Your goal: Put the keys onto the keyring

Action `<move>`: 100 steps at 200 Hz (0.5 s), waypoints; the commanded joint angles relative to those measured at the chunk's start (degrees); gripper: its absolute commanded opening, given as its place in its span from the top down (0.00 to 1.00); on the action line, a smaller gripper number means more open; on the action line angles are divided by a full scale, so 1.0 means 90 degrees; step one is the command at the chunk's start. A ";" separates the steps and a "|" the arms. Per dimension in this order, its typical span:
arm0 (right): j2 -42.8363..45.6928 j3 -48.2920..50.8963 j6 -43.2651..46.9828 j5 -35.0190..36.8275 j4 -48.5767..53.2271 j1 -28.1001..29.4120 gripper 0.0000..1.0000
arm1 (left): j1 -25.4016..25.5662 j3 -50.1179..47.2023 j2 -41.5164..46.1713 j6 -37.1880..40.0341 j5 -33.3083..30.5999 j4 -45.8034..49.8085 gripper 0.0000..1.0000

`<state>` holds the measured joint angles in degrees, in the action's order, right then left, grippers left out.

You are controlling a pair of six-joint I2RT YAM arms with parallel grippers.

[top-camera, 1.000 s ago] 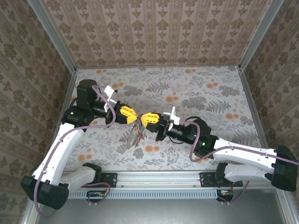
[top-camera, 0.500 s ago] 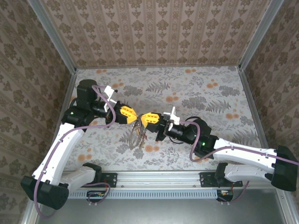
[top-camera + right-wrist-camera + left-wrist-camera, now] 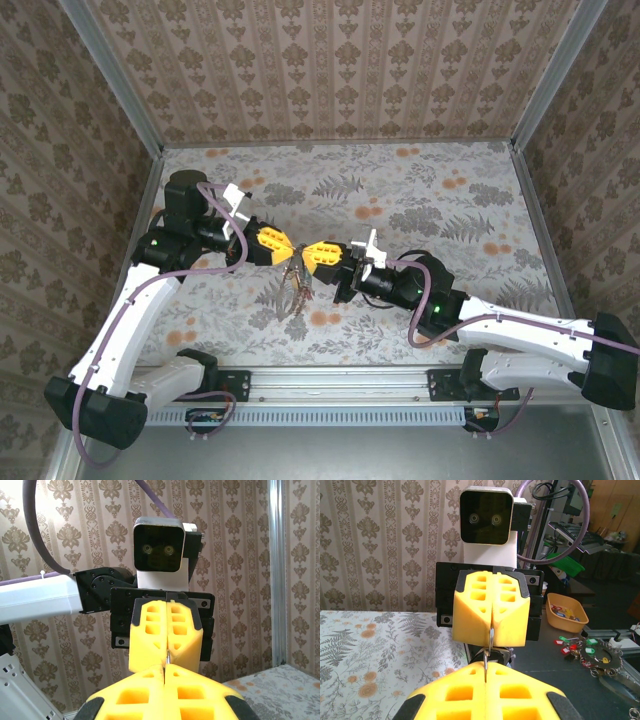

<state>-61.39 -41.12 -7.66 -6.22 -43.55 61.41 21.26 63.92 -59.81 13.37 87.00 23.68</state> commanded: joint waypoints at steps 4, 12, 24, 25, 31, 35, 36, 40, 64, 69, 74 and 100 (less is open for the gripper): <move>0.0024 -0.0163 -0.0035 -0.0032 -0.0098 0.0023 1.00 | -0.0057 0.0233 0.0132 0.0097 0.0148 -0.0118 1.00; 0.0013 -0.0176 -0.0028 -0.0043 -0.0091 0.0023 1.00 | -0.0057 0.0232 0.0132 0.0098 0.0148 -0.0113 1.00; -0.0014 -0.0196 -0.0029 -0.0052 -0.0093 0.0023 1.00 | -0.0057 0.0237 0.0132 0.0102 0.0148 -0.0120 1.00; -0.0015 -0.0196 -0.0028 -0.0052 -0.0088 0.0023 1.00 | -0.0057 0.0235 0.0132 0.0099 0.0148 -0.0121 1.00; -0.0023 -0.0204 -0.0029 -0.0061 -0.0102 0.0023 1.00 | -0.0057 0.0232 0.0132 0.0097 0.0148 -0.0121 1.00; -0.0025 -0.0204 -0.0028 -0.0061 -0.0102 0.0023 1.00 | -0.0062 0.0232 0.0132 0.0105 0.0148 -0.0120 1.00; -0.0025 -0.0205 -0.0028 -0.0061 -0.0102 0.0023 1.00 | -0.0064 0.0232 0.0127 0.0106 0.0148 -0.0121 1.00; -0.0020 -0.0201 -0.0028 -0.0052 -0.0103 0.0023 1.00 | -0.0072 0.0232 0.0132 0.0098 0.0150 -0.0118 1.00; -0.0054 -0.0225 -0.0037 -0.0070 -0.0093 0.0018 1.00 | -0.0066 0.0232 0.0142 0.0098 0.0148 -0.0113 1.00; -0.0064 -0.0231 -0.0033 -0.0081 -0.0093 0.0005 1.00 | -0.0066 0.0237 0.0142 0.0097 0.0148 -0.0115 1.00; -0.0069 -0.0240 -0.0045 -0.0091 -0.0093 0.0003 1.00 | -0.0067 0.0232 0.0142 0.0097 0.0148 -0.0121 1.00; -0.0120 -0.0273 -0.0076 -0.0129 -0.0101 -0.0024 1.00 | -0.0059 0.0241 0.0152 0.0098 0.0158 -0.0118 1.00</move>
<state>-61.91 -41.30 -7.66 -6.31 -43.53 61.39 21.21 63.92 -59.72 13.37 86.98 23.68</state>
